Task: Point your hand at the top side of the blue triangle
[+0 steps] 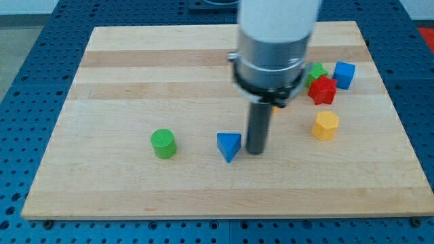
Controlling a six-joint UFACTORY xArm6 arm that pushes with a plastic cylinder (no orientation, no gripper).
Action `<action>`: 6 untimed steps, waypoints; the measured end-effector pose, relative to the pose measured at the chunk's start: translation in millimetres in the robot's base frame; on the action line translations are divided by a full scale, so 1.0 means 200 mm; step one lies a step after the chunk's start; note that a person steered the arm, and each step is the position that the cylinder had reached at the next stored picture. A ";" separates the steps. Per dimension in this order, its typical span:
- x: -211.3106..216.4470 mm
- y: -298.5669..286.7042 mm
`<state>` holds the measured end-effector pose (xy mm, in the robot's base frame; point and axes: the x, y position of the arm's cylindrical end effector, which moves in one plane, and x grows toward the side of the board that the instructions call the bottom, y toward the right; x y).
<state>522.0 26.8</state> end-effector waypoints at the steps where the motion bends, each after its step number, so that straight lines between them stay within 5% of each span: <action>1: 0.00 -0.38; 2: 0.00 -0.62; 4: -0.07 -0.27; 5: -0.33 -0.26; 6: -0.54 -0.58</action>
